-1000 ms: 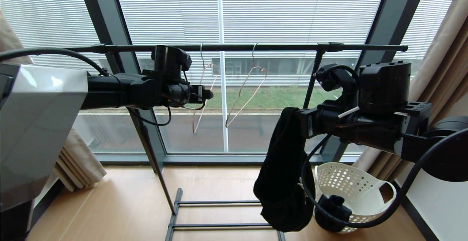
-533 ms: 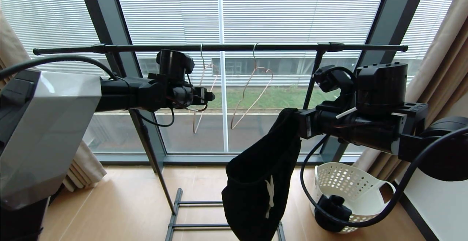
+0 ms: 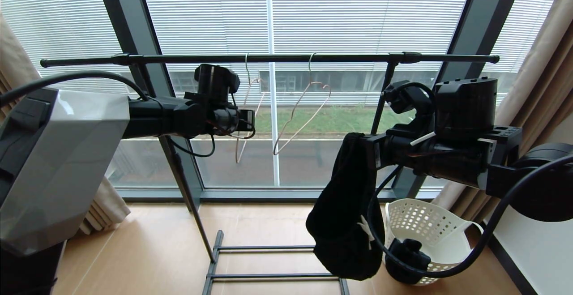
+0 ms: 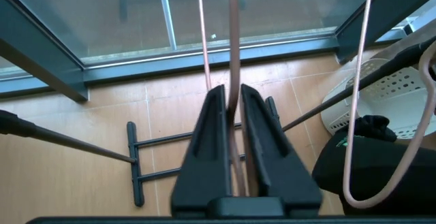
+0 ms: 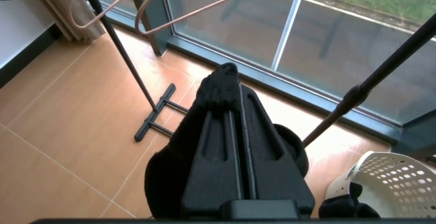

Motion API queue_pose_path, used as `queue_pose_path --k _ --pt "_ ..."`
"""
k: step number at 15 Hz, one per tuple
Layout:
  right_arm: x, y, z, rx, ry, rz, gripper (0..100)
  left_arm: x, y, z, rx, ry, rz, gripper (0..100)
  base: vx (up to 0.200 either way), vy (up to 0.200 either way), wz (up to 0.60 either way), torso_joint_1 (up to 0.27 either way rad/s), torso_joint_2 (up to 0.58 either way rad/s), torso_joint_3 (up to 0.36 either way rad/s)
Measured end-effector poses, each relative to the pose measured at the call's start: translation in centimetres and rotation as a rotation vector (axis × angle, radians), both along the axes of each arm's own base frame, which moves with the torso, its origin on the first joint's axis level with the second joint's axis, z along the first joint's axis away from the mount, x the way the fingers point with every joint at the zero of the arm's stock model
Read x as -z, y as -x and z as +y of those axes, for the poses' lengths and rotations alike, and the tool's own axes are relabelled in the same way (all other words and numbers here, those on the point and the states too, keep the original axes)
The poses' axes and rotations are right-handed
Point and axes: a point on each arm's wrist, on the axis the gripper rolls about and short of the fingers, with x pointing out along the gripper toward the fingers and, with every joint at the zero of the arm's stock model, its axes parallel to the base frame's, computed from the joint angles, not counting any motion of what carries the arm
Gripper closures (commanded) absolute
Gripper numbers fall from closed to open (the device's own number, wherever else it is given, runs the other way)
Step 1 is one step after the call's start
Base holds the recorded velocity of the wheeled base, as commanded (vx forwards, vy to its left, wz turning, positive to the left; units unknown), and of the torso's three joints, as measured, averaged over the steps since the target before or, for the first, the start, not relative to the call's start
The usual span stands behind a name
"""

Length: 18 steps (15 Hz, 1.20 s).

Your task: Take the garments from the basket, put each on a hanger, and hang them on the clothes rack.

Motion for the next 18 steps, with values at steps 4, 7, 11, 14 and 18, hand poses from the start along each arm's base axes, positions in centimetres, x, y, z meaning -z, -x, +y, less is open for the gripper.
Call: queue_pose_path --k 4,7,11,14,18 --pt "0.0 0.0 0.0 0.0 -0.001 -0.001 100 -0.1 0.0 -0.1 -0.002 -0.001 -0.001 100 0.0 0.0 0.0 0.0 0.0 0.0" --pt "-0.1 0.1 0.0 0.0 -0.001 -0.002 100 -0.5 0.1 0.0 -0.016 -0.005 -0.012 100 0.0 0.0 0.0 0.0 0.0 0.0" --pt "-0.2 0.2 -0.1 0.0 -0.002 -0.004 100 -2.1 1.2 0.3 -0.015 0.003 -0.033 100 0.0 0.0 0.0 0.0 0.0 0.0" --pt "-0.3 0.3 -0.1 0.0 -0.003 -0.005 100 -2.8 2.5 0.4 -0.008 -0.001 -0.025 100 0.0 0.0 0.0 0.0 0.0 0.0" --pt "-0.3 0.3 -0.2 0.0 -0.003 -0.008 100 -3.1 5.9 0.7 0.013 -0.021 0.023 100 0.0 0.0 0.0 0.0 0.0 0.0"
